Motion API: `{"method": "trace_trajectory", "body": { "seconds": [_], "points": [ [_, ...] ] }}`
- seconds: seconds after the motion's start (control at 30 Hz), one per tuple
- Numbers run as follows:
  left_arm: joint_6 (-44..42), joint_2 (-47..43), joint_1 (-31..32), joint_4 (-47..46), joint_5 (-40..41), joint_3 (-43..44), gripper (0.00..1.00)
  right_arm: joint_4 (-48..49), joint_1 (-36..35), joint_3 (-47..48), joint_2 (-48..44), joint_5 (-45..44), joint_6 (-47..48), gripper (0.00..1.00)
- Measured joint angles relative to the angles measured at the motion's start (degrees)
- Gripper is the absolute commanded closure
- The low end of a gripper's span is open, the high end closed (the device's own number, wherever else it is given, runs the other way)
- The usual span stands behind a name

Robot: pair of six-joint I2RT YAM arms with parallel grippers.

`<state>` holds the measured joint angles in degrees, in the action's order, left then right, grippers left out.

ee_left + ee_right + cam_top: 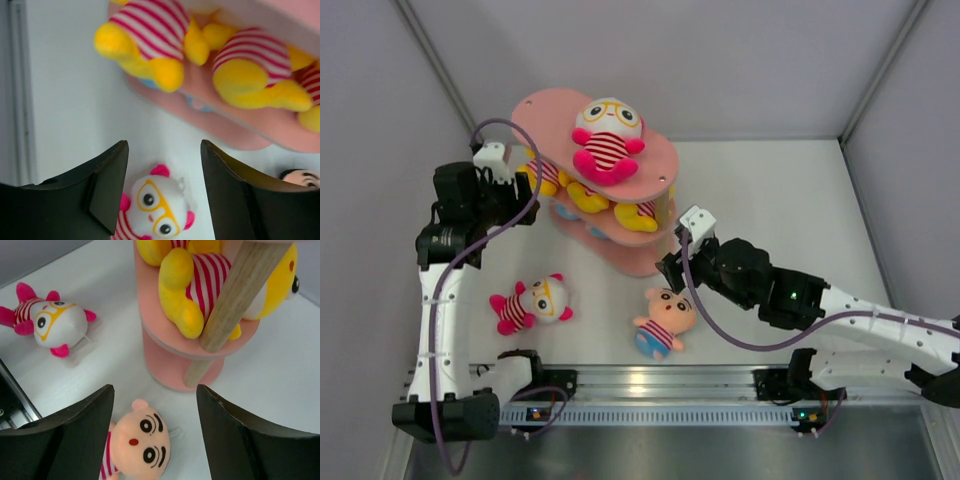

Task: Place and organize the stuffed toys onto the shelf

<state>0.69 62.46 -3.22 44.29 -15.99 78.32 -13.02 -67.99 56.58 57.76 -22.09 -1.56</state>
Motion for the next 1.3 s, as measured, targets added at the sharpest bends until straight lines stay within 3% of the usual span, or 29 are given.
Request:
{"method": "trace_trajectory", "body": {
  "seconds": [0.1, 0.23, 0.4, 0.6, 0.83, 0.9, 0.93, 1.03, 1.3],
  "points": [
    [-4.37, -3.63, 0.0, 2.36, 5.99, -3.17, 0.32, -2.95, 0.83, -0.9, -0.15, 0.39, -3.08, 0.37],
    [-8.83, -7.61, -0.04, 4.83, 14.1, -7.87, 0.3, -7.82, -2.45, -6.1, -0.31, -1.75, -8.24, 0.36],
    [-12.04, -9.88, -1.14, 6.4, 20.68, -15.21, 0.3, -10.08, -17.84, -11.58, 0.74, -6.29, -12.24, 0.34],
    [-13.75, -11.5, -2.14, 7.5, 23.93, -21.9, 0.29, -8.52, -26.64, -11.45, 12.57, -8.96, -15.23, 0.29],
    [-14.34, -13.6, -2.73, 7.52, 24.59, -24.02, 0.3, -8.83, -28.5, -11.47, 25.05, -12.66, -18.75, 0.29],
    [-14.34, -13.6, -2.8, 7.52, 24.52, -24.04, 0.3, -8.57, -28.46, -11.52, 27.3, -13.29, -19.93, 0.34],
    [-14.34, -13.6, -2.86, 7.52, 24.44, -24.04, 0.3, -8.52, -28.22, -11.54, 28.41, -13.55, -20.65, 0.57],
    [-14.34, -13.6, -3.17, 7.52, 24.41, -24.04, 0.3, -8.61, -27.54, -11.56, 31.8, -14.27, -22.14, 1.0],
    [-14.36, -13.62, -3.39, 7.52, 24.39, -24.06, 0.3, -10.43, -27.28, -8.33, 32.46, -14.51, -20.22, 1.0]
  ]
}}
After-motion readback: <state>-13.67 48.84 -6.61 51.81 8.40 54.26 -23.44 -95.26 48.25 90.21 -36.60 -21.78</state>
